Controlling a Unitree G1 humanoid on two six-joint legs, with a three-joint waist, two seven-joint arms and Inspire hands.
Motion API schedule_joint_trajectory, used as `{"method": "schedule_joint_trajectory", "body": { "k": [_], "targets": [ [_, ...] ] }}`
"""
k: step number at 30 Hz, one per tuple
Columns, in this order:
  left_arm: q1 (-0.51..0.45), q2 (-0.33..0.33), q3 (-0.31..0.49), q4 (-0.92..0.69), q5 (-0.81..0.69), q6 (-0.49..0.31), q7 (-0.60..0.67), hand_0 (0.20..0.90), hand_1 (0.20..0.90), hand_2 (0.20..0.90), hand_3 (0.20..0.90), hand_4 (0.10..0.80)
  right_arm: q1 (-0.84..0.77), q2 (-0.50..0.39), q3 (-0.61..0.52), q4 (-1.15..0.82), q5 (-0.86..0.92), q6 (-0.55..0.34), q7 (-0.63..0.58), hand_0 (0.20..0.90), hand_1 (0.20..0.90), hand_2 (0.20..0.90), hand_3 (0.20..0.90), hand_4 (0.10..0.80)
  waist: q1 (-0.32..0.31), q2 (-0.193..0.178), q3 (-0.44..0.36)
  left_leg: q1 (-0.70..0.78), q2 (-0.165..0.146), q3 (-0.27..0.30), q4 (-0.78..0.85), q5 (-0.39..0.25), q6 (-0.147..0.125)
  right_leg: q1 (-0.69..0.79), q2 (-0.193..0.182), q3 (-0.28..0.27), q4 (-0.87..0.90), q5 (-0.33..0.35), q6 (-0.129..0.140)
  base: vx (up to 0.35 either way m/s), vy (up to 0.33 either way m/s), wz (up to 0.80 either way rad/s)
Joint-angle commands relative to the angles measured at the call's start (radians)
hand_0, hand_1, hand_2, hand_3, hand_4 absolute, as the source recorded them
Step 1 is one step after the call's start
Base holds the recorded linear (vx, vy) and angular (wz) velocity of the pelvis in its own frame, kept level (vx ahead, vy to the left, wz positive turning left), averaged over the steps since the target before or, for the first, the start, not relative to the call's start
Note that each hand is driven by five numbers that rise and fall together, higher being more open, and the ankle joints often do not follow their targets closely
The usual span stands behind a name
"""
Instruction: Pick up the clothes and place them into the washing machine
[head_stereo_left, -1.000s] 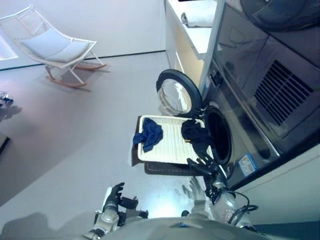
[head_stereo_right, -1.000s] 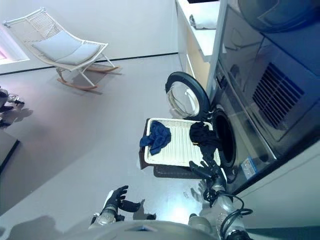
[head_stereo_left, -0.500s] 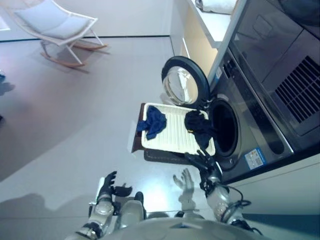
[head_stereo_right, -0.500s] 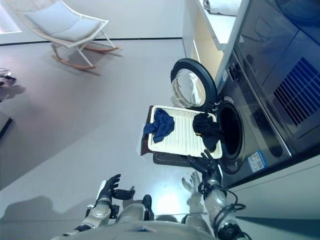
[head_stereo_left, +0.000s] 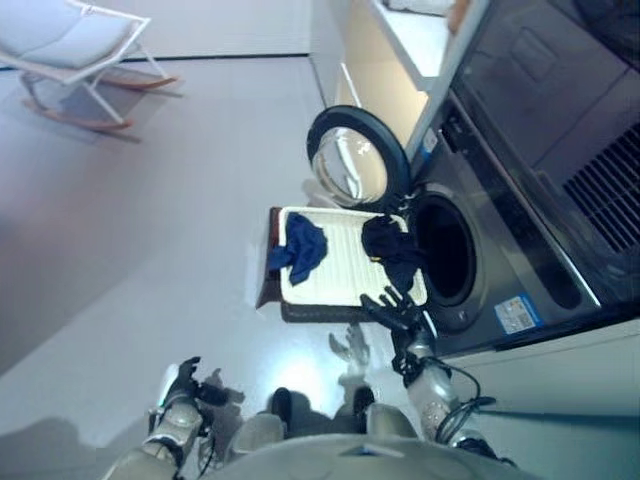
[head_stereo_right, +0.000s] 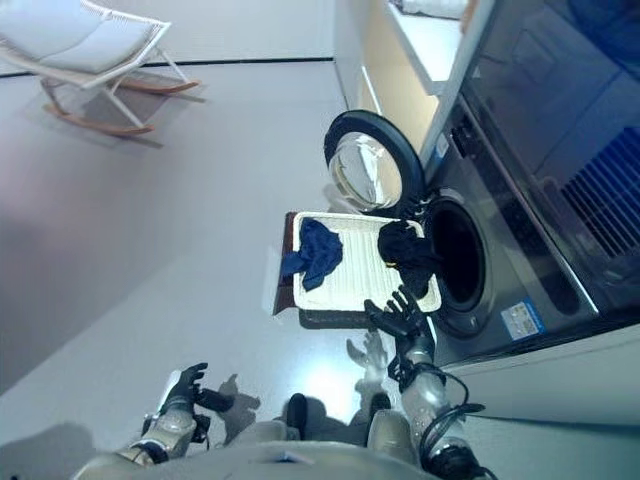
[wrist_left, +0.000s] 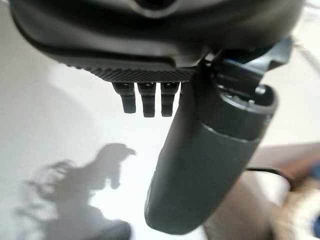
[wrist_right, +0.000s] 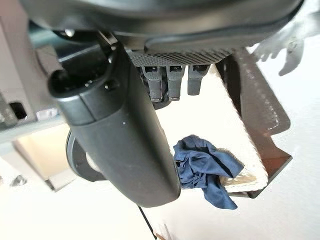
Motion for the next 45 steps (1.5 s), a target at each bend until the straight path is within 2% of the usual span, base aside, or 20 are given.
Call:
{"method": "schedule_joint_trajectory", "body": {
  "k": [1,4,6,10,11,12,14,15,16,18,19,20,25,29,32,34,38,41,45],
  "targets": [
    [-0.032,0.017,0.0,-0.021,-0.009,-0.048,0.01,0.9,0.9,0.9,0.9,0.8,-0.036,-0.052,-0.023,-0.113,-0.07,-0.039,0.019,0.9,0.9,0.9,0.9,0.8,-0.001,-0.006,-0.018,-0.02,-0.017,-0.039,0.033,-0.042,-0.057,0.074,0.033,0.071,-0.055,0.181,0.005,0.209,-0.063,0.65],
    [0.049,0.001,0.063,-0.028,-0.04,-0.052,0.007,0.9,0.9,0.9,0.9,0.8,-0.037,-0.082,-0.012,-0.09,-0.167,-0.018,0.026,0.9,0.9,0.9,0.9,0.8,0.014,-0.001,-0.027,0.006,-0.023,-0.038,0.063,-0.073,-0.06,0.103,0.029,0.039,-0.059,0.175,0.001,0.236,-0.087,0.72],
    [0.062,-0.015,0.107,-0.019,-0.077,-0.051,-0.002,0.9,0.9,0.9,0.9,0.8,-0.05,-0.109,-0.004,-0.05,-0.259,-0.001,0.015,0.9,0.9,0.9,0.9,0.8,0.02,-0.003,-0.042,0.015,-0.025,-0.043,0.085,-0.092,-0.065,0.133,0.029,0.018,-0.07,0.156,-0.006,0.231,-0.114,0.09],
    [0.072,-0.018,0.186,-0.078,-0.18,-0.082,0.012,0.9,0.9,0.9,0.9,0.8,-0.128,-0.137,0.037,0.03,-0.382,0.015,-0.018,0.9,0.9,0.9,0.9,0.8,0.047,-0.006,-0.035,-0.007,-0.019,-0.082,0.125,-0.077,-0.079,0.157,0.038,-0.002,-0.068,0.12,-0.027,0.083,-0.118,0.33],
    [0.053,-0.018,0.202,-0.111,-0.239,-0.1,0.02,0.9,0.9,0.9,0.9,0.8,-0.159,-0.144,0.048,0.059,-0.404,0.014,-0.035,0.9,0.9,0.9,0.9,0.8,0.059,-0.009,-0.017,-0.048,-0.016,-0.092,0.152,-0.045,-0.093,0.154,0.032,-0.014,-0.067,0.12,-0.03,-0.074,-0.079,0.3],
    [0.03,-0.016,0.201,-0.118,-0.249,-0.098,0.013,0.9,0.9,0.9,0.9,0.8,-0.192,-0.146,0.058,0.096,-0.422,0.022,-0.046,0.9,0.9,0.9,0.9,0.8,0.065,-0.013,-0.005,-0.084,-0.026,-0.114,0.175,-0.044,-0.1,0.145,0.024,-0.02,-0.064,0.12,-0.028,-0.066,-0.041,0.37],
    [0.025,-0.015,0.219,-0.141,-0.281,-0.112,0.014,0.9,0.9,0.9,0.9,0.8,-0.244,-0.15,0.076,0.154,-0.492,0.038,-0.069,0.9,0.9,0.9,0.9,0.8,0.069,-0.02,-0.014,-0.11,0.012,-0.11,0.149,-0.043,-0.111,0.14,0.01,-0.025,-0.071,0.113,-0.019,0.072,0.005,0.44],
    [0.03,-0.012,0.221,-0.158,-0.282,-0.114,0.013,0.9,0.9,0.9,0.9,0.8,-0.273,-0.16,0.091,0.177,-0.514,0.045,-0.073,0.9,0.9,0.9,0.9,0.8,0.076,-0.015,-0.019,-0.117,0.044,-0.107,0.105,-0.025,-0.113,0.142,0.013,-0.021,-0.076,0.107,-0.016,0.162,0.011,0.3],
    [0.029,-0.035,0.202,-0.091,-0.236,-0.124,0.008,0.9,0.9,0.9,0.9,0.8,-0.297,-0.14,0.09,0.242,-0.52,0.039,-0.085,0.9,0.9,0.9,0.9,0.8,0.087,-0.01,-0.025,-0.132,0.064,-0.097,0.05,0.018,-0.113,0.152,0.022,-0.025,-0.085,0.105,-0.016,0.179,-0.014,0.1],
    [0.04,-0.023,0.212,0.069,-0.207,-0.102,-0.007,0.9,0.9,0.9,0.9,0.8,-0.293,-0.121,0.094,0.234,-0.536,0.012,-0.089,0.9,0.9,0.9,0.9,0.8,0.108,-0.013,-0.025,-0.144,0.062,-0.042,-0.028,0.072,-0.118,0.199,0.034,-0.048,-0.109,0.097,-0.016,0.223,-0.053,-0.01],
    [0.051,-0.008,0.229,0.097,-0.199,-0.095,-0.015,0.9,0.9,0.9,0.9,0.8,-0.281,-0.114,0.101,0.225,-0.544,0.018,-0.088,0.9,0.9,0.9,0.9,0.8,0.125,-0.022,-0.034,-0.13,0.05,-0.054,-0.026,0.053,-0.112,0.219,0.034,-0.048,-0.114,0.079,-0.013,0.254,-0.024,0.06],
    [0.065,0.007,0.226,0.095,-0.179,-0.097,-0.014,0.9,0.9,0.9,0.9,0.8,-0.28,-0.112,0.097,0.218,-0.555,0.013,-0.097,0.9,0.9,0.9,0.9,0.8,0.127,-0.026,-0.035,-0.137,0.053,-0.033,0.007,0.054,-0.113,0.235,0.028,-0.057,-0.115,0.074,-0.013,0.256,0.035,-0.05],
    [0.152,0.048,0.215,0.025,-0.126,-0.114,-0.053,0.9,0.9,0.9,0.9,0.8,-0.338,-0.137,0.099,0.259,-0.647,0.025,-0.101,0.9,0.9,0.9,0.9,0.8,0.173,-0.011,-0.042,-0.139,0.021,-0.025,0.039,0.017,-0.084,0.248,-0.005,-0.047,-0.124,0.078,0.006,0.177,0.104,-0.06],
    [0.079,0.061,0.163,-0.016,-0.141,-0.11,-0.057,0.9,0.9,0.9,0.9,0.8,-0.488,-0.138,0.131,0.344,-0.656,0.039,-0.134,0.9,0.9,0.9,0.9,0.8,0.179,0.006,-0.005,-0.198,0.013,-0.005,0.04,0.019,-0.076,0.171,-0.028,-0.037,-0.128,0.108,0.014,-0.083,0.109,-0.07],
    [0.044,0.067,0.117,-0.148,-0.19,-0.153,-0.013,0.9,0.9,0.9,0.9,0.8,-0.739,-0.15,0.184,0.473,-0.653,0.054,-0.191,0.9,0.9,0.9,0.9,0.8,0.213,0.026,0.082,-0.299,0.028,0.021,0.029,0.059,-0.085,0.022,-0.017,-0.058,-0.104,0.16,0.008,-0.352,0.043,-0.04],
    [0.055,0.066,0.105,-0.213,-0.191,-0.161,-0.008,0.9,0.9,0.9,0.9,0.8,-0.813,-0.177,0.194,0.558,-0.659,0.065,-0.216,0.9,0.9,0.9,0.9,0.8,0.222,0.022,0.094,-0.33,0.021,0.014,0.029,0.072,-0.089,0.023,-0.008,-0.056,-0.106,0.156,0.004,-0.023,0.0,-0.13],
    [0.032,0.066,0.069,-0.27,-0.184,-0.169,0.027,0.9,0.9,0.9,0.9,0.8,-1.04,-0.249,0.22,0.738,-0.677,0.091,-0.29,0.9,0.9,0.9,0.9,0.8,0.251,0.043,0.16,-0.39,0.016,-0.01,0.027,0.1,-0.096,-0.037,-0.007,-0.07,-0.094,0.164,-0.001,-0.069,0.012,0.23],
    [0.01,0.067,0.043,-0.308,-0.181,-0.172,0.045,0.9,0.9,0.9,0.9,0.8,-1.137,-0.294,0.219,0.806,-0.661,0.099,-0.32,0.9,0.9,0.9,0.9,0.8,0.265,0.056,0.2,-0.433,0.012,-0.024,0.031,0.116,-0.105,-0.072,-0.004,-0.091,-0.083,0.163,-0.004,-0.049,-0.01,0.38],
    [-0.029,0.06,0.014,-0.323,-0.18,-0.168,0.065,0.9,0.9,0.9,0.9,0.8,-1.23,-0.342,0.238,0.851,-0.649,0.105,-0.32,0.9,0.9,0.9,0.9,0.8,0.268,0.072,0.242,-0.498,-0.005,-0.035,0.056,0.118,-0.109,-0.125,0.0,-0.092,-0.061,0.158,-0.009,-0.053,0.019,0.22]
  ]
}}
